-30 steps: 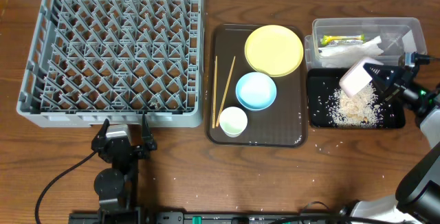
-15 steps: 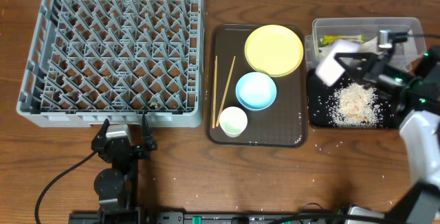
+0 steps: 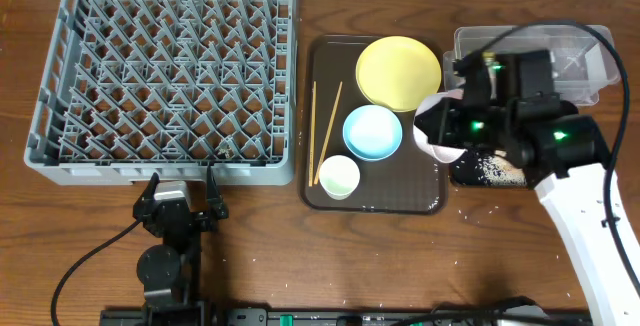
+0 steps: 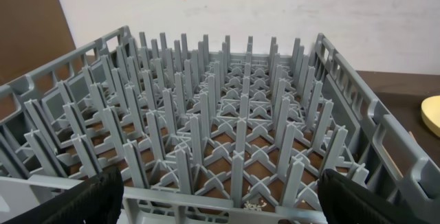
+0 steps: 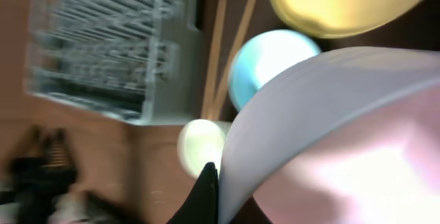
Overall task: Sort waste into correct bins and load items into the dishwasher
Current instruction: 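Return the pink bowl to the brown tray with the right gripper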
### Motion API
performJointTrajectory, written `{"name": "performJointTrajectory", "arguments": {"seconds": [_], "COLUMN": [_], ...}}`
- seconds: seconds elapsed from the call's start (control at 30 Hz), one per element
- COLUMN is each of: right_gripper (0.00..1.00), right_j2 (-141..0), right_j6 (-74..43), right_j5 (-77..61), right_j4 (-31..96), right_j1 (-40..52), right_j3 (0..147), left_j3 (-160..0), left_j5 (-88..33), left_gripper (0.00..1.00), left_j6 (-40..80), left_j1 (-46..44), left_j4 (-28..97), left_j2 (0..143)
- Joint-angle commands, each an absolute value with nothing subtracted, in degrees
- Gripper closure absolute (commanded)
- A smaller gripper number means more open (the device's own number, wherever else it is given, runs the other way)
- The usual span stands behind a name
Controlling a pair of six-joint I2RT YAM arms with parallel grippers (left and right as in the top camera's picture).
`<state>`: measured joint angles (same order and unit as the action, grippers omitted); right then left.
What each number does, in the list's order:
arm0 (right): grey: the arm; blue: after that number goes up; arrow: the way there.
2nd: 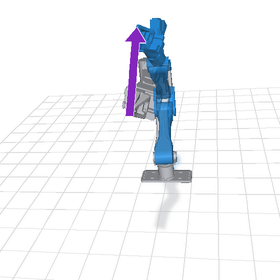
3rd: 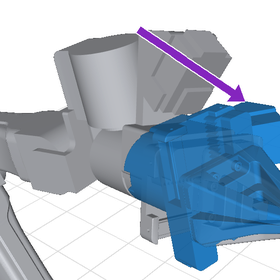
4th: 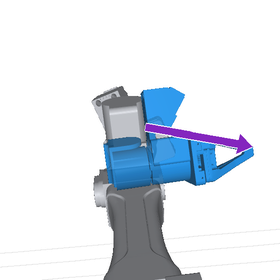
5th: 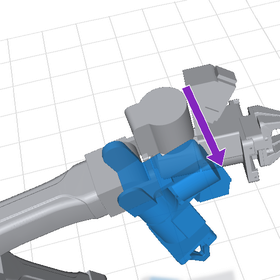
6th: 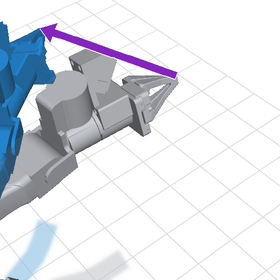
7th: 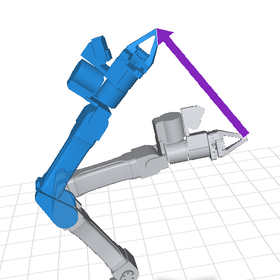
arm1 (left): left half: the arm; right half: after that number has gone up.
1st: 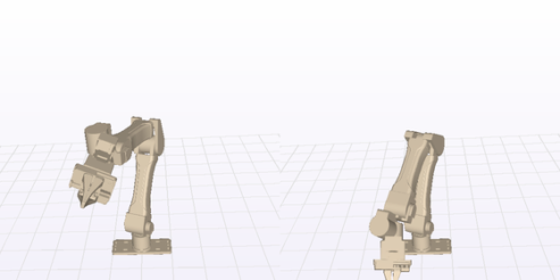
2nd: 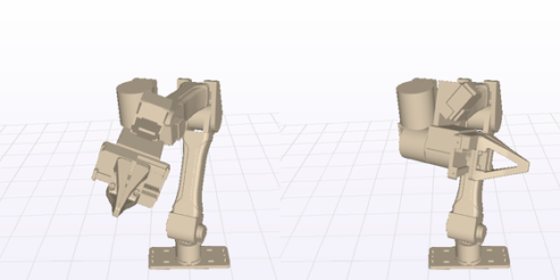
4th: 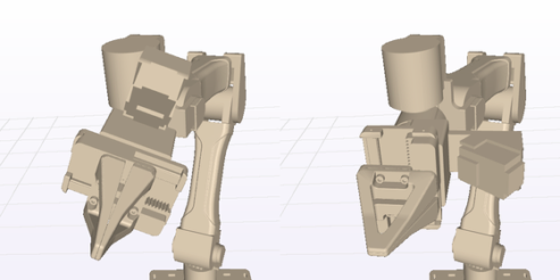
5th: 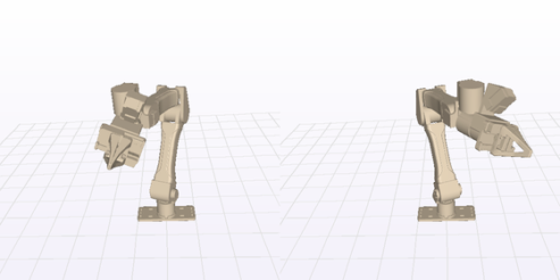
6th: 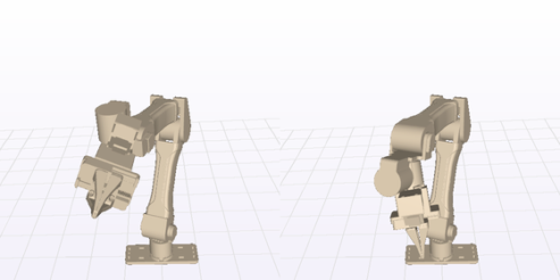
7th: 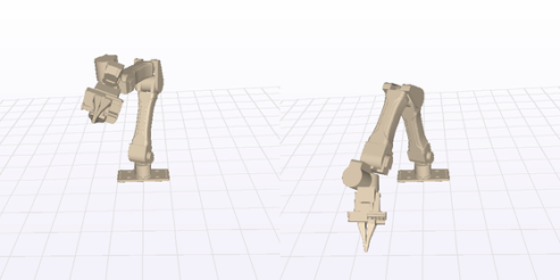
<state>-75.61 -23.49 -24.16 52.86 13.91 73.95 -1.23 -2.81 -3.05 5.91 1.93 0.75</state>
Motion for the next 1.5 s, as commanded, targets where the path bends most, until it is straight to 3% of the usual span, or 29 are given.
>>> {"name": "performJointTrajectory", "arguments": {"seconds": [0.0,0.33,0.97,1.2,1.47], "right_gripper": [0.99,0.99,0.98,0.59,0.6], "right_j2": [-75.7,-88.1,-106.1,-106.1,-104.9], "right_j6": [-19.7,-19.7,-21.8,-21.6,-20.2], "right_j5": [-5.8,-2.1,-2.4,-2.4,-3.6], "right_j4": [55.5,59.4,61.1,62.1,62.8], "right_j1": [19.8,28.3,31.5,31.5,30.9], "right_j3": [75.6,75.6,75.6,75.5,77.2], "left_j3": [-0.2,-0.2,-0.2,-0.2,-0.2], "left_j5": [-2.0,-2.0,-2.0,-2.0,-2.0], "left_gripper": [0.08,0.08,0.08,0.08,0.08], "left_j6": [-3.4,-3.4,-3.4,-3.4,-3.4], "left_j1": [6.2,6.2,6.2,6.2,6.2], "left_j4": [4.0,4.0,4.0,4.0,4.0], "left_j2": [0.6,0.6,0.6,0.6,0.6]}}
